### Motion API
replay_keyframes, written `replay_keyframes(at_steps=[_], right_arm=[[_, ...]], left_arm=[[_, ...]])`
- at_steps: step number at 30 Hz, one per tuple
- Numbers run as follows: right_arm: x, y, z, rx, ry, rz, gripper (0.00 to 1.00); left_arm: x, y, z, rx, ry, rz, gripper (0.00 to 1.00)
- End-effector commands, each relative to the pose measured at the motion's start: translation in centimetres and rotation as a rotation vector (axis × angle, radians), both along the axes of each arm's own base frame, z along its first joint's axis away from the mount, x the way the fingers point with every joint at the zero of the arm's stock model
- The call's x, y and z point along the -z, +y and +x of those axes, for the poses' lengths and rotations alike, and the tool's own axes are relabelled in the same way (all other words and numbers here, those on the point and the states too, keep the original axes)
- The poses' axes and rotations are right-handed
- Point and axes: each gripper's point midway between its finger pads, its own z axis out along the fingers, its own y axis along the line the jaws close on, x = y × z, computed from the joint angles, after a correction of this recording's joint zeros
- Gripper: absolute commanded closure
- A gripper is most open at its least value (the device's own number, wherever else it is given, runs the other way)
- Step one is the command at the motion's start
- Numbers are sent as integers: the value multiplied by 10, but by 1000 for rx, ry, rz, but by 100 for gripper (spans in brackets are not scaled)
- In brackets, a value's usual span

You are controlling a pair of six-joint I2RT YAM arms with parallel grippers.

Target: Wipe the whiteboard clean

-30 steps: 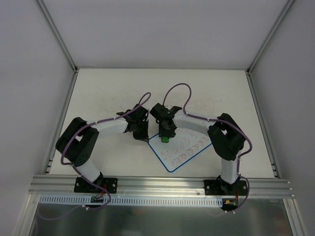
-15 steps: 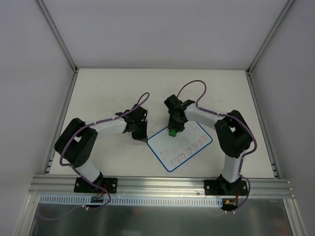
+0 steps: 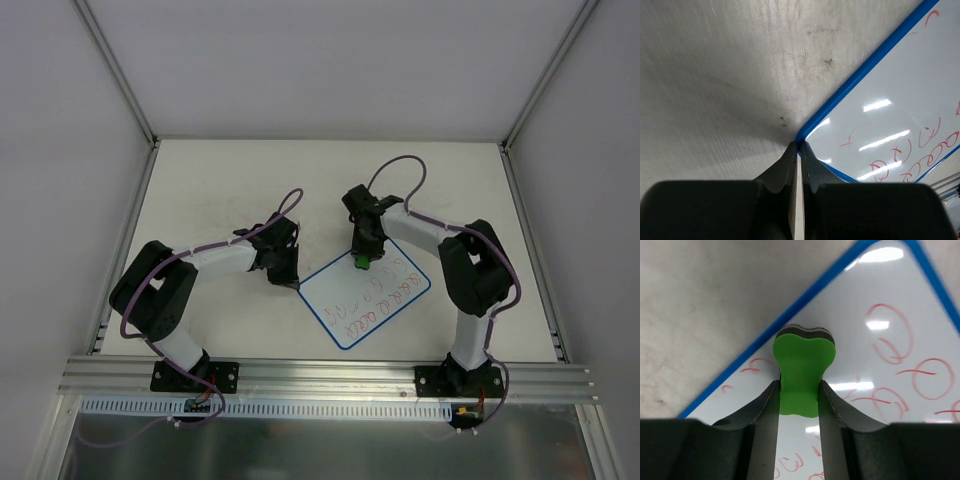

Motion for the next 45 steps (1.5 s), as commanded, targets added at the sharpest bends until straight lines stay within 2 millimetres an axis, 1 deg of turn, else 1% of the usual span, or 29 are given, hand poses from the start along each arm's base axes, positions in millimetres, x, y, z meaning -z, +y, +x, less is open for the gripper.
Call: replay_keyframes(at_steps=[1, 2, 4, 5, 6, 7, 8, 9, 11, 13, 16, 17, 19, 20, 22, 23, 25, 26, 27, 29, 30, 32, 34, 35, 37, 38, 40, 41, 45], right_arm=[[7, 34, -19, -94, 54, -2, 100], [7, 52, -22, -126, 57, 8, 100], [10, 68, -27, -150, 71, 20, 100], [11, 81, -33, -175, 78, 34, 100], [18, 86, -37, -187, 93, 28, 100], [19, 91, -40, -200, 97, 30, 100], [21, 100, -46, -225, 104, 35, 100], [24, 106, -47, -239, 108, 38, 100], [25, 115, -52, -267, 119, 49, 100], [24, 116, -49, -271, 107, 46, 100], [23, 100, -38, -256, 84, 2, 100], [21, 89, -29, -226, 79, -4, 100], [19, 72, -18, -184, 69, -20, 100], [17, 55, -8, -154, 51, -45, 100], [16, 39, 2, -125, 33, -70, 100], [16, 25, 10, -92, 28, -87, 100], [16, 14, 18, -78, 20, -102, 100], [17, 6, 26, -61, 9, -104, 100], [19, 1, 27, -58, 9, -110, 100], [22, -1, 34, -51, -1, -82, 100], [26, -3, 31, -49, 5, -78, 100], [26, 1, 36, -60, -25, -49, 100], [26, 9, 33, -66, -36, -2, 100], [24, 17, 29, -85, -43, 17, 100], [20, 27, 25, -108, -66, 24, 100], [17, 40, 18, -144, -80, 28, 100], [14, 55, 11, -184, -88, 34, 100], [13, 70, 4, -219, -93, 47, 100], [17, 100, -11, -253, -65, 115, 100]], left_arm=[[29, 43, -32, 3, 114, 190, 100], [28, 43, -32, 3, 114, 188, 100], [27, 41, -31, 5, 113, 180, 100], [26, 41, -30, 4, 112, 179, 100], [26, 41, -31, 4, 111, 181, 100], [26, 41, -29, 5, 106, 179, 100], [25, 42, -29, 3, 101, 183, 100], [25, 43, -29, 2, 100, 186, 100], [25, 43, -28, 0, 99, 187, 100], [25, 41, -28, 0, 101, 181, 100], [26, 43, -30, 0, 107, 187, 100], [26, 43, -30, 0, 105, 187, 100], [27, 45, -31, -2, 104, 191, 100], [27, 46, -31, -3, 104, 191, 100], [26, 46, -32, -5, 103, 190, 100], [26, 46, -32, -4, 104, 189, 100], [26, 47, -33, -5, 104, 191, 100], [26, 47, -33, -5, 103, 190, 100], [27, 48, -33, -6, 106, 192, 100], [27, 48, -34, -6, 106, 192, 100], [28, 49, -35, -7, 111, 195, 100], [28, 50, -35, -11, 108, 196, 100], [27, 51, -35, -14, 108, 194, 100], [27, 51, -34, -14, 106, 195, 100], [27, 49, -33, -13, 106, 189, 100], [27, 49, -33, -13, 110, 190, 100], [26, 47, -31, -10, 108, 184, 100], [26, 47, -31, -11, 110, 183, 100], [25, 46, -31, -12, 109, 180, 100]])
